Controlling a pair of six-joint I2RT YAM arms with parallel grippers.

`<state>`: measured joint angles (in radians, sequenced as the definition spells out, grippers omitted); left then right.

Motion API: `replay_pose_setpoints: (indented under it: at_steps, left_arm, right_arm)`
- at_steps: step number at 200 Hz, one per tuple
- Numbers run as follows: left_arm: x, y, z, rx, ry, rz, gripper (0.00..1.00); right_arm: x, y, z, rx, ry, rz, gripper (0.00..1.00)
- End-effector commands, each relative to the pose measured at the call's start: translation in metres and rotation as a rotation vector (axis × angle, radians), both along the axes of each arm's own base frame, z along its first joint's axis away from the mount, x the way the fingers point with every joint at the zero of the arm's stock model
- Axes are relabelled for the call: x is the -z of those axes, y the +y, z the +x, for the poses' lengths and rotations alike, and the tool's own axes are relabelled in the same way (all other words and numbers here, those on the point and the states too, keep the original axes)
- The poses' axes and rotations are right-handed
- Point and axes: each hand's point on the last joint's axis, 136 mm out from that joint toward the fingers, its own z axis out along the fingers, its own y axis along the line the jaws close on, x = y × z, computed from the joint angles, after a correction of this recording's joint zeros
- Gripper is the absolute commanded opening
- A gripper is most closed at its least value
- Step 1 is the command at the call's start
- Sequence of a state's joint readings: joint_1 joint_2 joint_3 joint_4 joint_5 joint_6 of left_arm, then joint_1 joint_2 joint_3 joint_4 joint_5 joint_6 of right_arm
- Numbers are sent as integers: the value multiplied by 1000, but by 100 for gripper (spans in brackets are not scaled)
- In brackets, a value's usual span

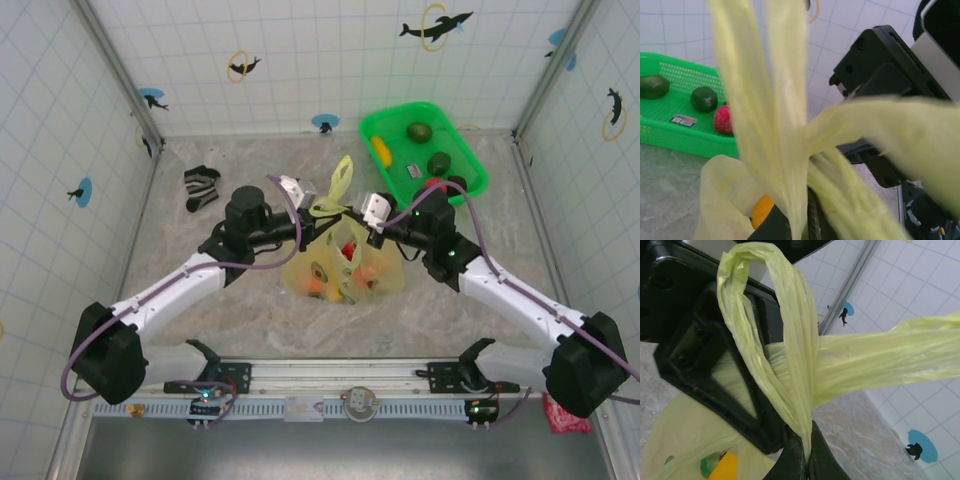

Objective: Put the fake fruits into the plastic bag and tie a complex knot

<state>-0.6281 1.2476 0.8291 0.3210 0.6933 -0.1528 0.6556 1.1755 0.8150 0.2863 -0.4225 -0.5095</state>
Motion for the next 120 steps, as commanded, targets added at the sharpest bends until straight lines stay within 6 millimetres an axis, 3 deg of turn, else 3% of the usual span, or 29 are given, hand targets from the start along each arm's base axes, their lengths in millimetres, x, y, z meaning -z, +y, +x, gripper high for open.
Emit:
replay_pose_setpoints:
  at_steps: [1,60,120]
  left_arm:
    - [-9,-2,-19,81,-53,-16,15]
    - [-13,4,-28,89,-140,-33,25]
    - [-17,1,-32,124,-149,-46,41]
  right_arm:
    - [-9,4,3,5,-25,-14,0]
    - [-1,4,-8,-46,-18,-40,0]
    - [1,7,-21,-104,-26,-57,0]
